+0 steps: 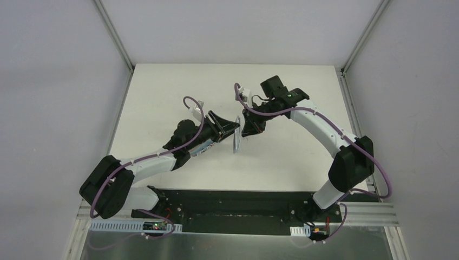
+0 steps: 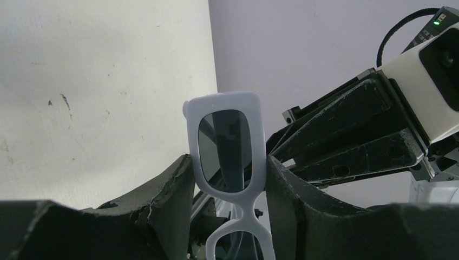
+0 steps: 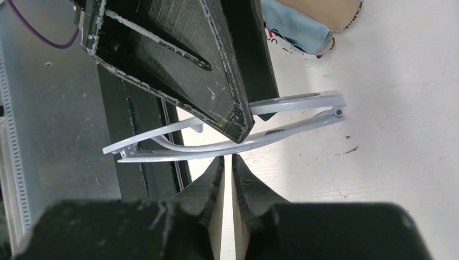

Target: Organize the sunglasses

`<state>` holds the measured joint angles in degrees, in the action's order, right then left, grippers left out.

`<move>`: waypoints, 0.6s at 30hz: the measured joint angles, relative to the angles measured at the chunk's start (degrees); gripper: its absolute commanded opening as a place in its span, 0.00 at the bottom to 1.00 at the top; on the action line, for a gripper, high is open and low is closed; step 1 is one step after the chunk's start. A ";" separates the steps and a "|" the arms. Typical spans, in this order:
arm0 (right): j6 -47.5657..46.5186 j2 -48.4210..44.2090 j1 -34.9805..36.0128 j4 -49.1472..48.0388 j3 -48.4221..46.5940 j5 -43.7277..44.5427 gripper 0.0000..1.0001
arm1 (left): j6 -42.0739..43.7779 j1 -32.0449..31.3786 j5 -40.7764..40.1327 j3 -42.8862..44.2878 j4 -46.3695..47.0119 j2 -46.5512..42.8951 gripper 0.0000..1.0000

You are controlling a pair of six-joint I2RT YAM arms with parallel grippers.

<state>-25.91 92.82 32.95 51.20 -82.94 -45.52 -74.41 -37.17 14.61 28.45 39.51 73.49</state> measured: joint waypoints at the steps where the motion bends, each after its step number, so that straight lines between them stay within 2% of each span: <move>1: 0.24 0.04 0.00 0.00 0.00 0.02 0.12 | 0.00 0.00 0.02 0.00 0.02 0.04 0.00; 6: 0.35 0.20 -0.17 0.35 -0.20 1.49 0.20 | -0.02 -0.02 -0.59 0.00 -0.74 -0.15 0.00; 9: -0.55 -0.20 -1.49 1.03 -0.28 3.74 0.32 | 0.04 -0.37 -2.29 0.07 -3.67 -1.14 0.00; 13: -1.46 -2.71 -8.44 1.14 0.09 8.37 0.61 | 0.24 -0.68 -5.92 1.99 -11.56 -2.25 0.00; 14: -1.29 -3.91 -10.47 0.61 0.57 10.03 0.71 | 0.00 -0.72 -7.43 2.56 -13.40 -2.29 0.00; 15: -1.14 -5.42 -12.37 -0.31 1.31 12.20 0.87 | -0.31 -0.72 -9.03 2.95 -15.08 -2.36 0.00; 16: -1.14 -7.19 -14.12 -1.36 2.10 14.58 0.98 | -0.90 -0.72 -10.43 3.06 -16.17 -2.38 0.00; 18: -1.75 -10.82 -15.69 -2.99 3.19 18.47 1.00 | -2.71 -0.72 -13.94 3.15 -18.69 -2.36 0.00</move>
<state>-27.66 82.00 17.26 48.21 -79.75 -27.05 -77.12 -37.89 0.67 31.59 20.82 71.13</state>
